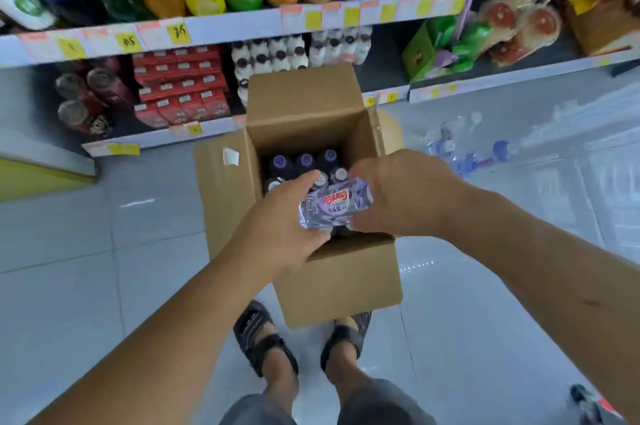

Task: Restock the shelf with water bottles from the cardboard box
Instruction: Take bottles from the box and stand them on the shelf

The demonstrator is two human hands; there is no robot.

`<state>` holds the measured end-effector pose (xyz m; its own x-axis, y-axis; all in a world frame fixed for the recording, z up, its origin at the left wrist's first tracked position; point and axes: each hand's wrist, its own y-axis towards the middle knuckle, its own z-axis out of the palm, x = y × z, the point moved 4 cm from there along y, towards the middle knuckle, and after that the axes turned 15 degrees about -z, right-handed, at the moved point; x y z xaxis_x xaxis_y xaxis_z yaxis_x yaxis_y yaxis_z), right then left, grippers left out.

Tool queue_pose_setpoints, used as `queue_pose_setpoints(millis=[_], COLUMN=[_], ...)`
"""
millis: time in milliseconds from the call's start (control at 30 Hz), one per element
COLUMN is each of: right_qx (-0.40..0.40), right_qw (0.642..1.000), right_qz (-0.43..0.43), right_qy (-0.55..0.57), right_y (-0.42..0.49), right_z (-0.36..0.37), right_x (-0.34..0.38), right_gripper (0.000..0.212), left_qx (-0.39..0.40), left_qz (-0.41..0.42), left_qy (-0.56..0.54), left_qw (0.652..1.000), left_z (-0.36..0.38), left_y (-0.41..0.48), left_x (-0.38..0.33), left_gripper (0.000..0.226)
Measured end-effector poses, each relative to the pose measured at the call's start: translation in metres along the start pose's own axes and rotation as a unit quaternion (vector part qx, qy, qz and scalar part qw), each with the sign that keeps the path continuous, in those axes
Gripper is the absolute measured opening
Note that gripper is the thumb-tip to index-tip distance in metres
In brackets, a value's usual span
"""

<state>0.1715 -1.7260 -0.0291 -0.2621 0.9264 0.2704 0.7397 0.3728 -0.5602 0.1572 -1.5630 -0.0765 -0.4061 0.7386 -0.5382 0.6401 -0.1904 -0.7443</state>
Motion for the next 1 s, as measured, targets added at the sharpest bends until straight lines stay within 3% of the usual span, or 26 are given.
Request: queue_pose_setpoints(millis=[100,233,367,467,567,700,833,1000], right_qx=[-0.024,-0.084,-0.218,-0.329,-0.363,-0.427,-0.448,-0.458], right_qw=[0.998,0.991,0.971,0.925,0.864,0.804,0.775,0.778], right_qz=[-0.05,-0.091,-0.099,-0.079,-0.082,-0.099,-0.145,-0.181], right_qy=[-0.034,-0.049,0.021,0.171,0.339,0.403,0.422,0.391], right_y=[-0.067,-0.14,-0.189,-0.213,-0.22,-0.238,-0.272,-0.296], right_z=[-0.107,-0.23,-0.308,-0.331,-0.332,-0.361,-0.411,-0.451], right_x=[0.037,0.071,0.084,0.093,0.115,0.143,0.159,0.168], right_gripper=[0.038,0.045,0.069,0.078,0.058,0.031,0.025,0.027], left_qx=[0.046,0.016,-0.036,-0.065,-0.099,-0.095,-0.082,-0.087], left_qz=[0.052,0.105,0.142,0.164,0.198,0.254,0.286,0.324], left_qy=[0.009,-0.007,-0.055,-0.142,-0.199,-0.166,-0.145,-0.153], left_qw=[0.998,0.994,0.988,0.974,0.955,0.948,0.944,0.93], left_z=[-0.033,-0.096,-0.14,-0.163,-0.187,-0.225,-0.263,-0.285], left_y=[-0.057,-0.142,-0.204,-0.243,-0.277,-0.325,-0.37,-0.398], left_x=[-0.059,-0.139,-0.192,-0.221,-0.25,-0.283,-0.305,-0.335], left_gripper=[0.079,0.066,0.052,0.051,0.057,0.043,0.052,0.047])
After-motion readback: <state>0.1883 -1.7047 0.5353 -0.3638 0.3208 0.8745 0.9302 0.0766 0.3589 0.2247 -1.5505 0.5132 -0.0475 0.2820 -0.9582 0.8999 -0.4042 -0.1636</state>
